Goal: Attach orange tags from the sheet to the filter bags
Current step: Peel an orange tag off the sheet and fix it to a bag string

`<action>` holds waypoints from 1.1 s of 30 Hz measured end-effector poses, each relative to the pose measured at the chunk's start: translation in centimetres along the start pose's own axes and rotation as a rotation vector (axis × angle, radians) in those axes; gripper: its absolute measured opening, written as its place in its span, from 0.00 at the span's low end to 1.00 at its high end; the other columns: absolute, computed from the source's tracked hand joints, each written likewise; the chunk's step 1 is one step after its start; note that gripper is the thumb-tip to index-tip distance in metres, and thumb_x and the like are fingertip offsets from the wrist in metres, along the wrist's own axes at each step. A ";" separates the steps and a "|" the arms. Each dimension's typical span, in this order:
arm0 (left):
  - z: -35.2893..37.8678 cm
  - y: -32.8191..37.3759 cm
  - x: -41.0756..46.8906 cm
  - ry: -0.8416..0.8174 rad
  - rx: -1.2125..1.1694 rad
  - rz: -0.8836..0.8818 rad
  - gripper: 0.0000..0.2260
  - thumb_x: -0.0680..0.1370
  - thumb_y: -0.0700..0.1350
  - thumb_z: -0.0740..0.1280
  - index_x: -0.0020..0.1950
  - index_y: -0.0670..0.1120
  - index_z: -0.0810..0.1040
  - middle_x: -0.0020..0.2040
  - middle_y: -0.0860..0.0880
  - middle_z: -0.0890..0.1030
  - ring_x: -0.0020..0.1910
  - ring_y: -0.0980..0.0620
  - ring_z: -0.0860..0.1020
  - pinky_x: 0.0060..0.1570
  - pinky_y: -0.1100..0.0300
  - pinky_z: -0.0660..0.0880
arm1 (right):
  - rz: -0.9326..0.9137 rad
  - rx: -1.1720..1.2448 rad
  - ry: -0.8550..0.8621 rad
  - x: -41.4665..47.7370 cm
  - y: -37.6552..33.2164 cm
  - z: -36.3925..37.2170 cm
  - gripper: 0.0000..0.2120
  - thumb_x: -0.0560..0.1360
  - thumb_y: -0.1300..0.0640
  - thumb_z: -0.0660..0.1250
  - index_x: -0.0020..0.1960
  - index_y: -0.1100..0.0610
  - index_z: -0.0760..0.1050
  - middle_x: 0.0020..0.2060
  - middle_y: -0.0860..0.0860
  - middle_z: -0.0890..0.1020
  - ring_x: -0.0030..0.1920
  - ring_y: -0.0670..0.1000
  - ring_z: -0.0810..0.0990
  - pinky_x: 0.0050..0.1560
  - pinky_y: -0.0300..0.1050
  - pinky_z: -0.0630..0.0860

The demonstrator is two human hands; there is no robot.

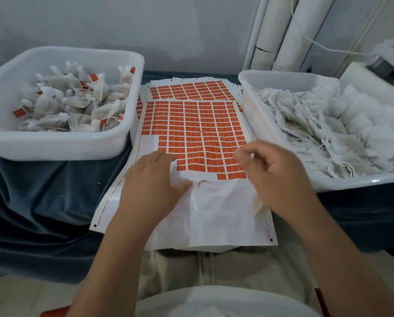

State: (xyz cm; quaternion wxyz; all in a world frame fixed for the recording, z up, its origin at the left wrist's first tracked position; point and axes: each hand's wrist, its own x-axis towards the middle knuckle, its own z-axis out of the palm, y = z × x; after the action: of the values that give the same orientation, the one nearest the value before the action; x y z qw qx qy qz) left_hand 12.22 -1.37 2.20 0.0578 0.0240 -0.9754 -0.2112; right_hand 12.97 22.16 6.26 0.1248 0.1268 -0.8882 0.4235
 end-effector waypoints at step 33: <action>3.4 2.4 0.3 0.087 -0.006 0.154 0.15 0.77 0.63 0.72 0.57 0.56 0.87 0.55 0.58 0.86 0.51 0.54 0.82 0.62 0.55 0.78 | -0.028 -0.594 -0.146 0.6 4.2 4.7 0.14 0.83 0.42 0.65 0.52 0.47 0.86 0.45 0.44 0.86 0.43 0.47 0.83 0.46 0.39 0.74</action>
State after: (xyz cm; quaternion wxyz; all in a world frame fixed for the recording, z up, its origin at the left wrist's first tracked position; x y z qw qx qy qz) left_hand 11.44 2.15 0.10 0.1162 -0.0421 -0.9703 -0.2079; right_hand 10.52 20.98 0.55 0.0982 0.1270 -0.9780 0.1335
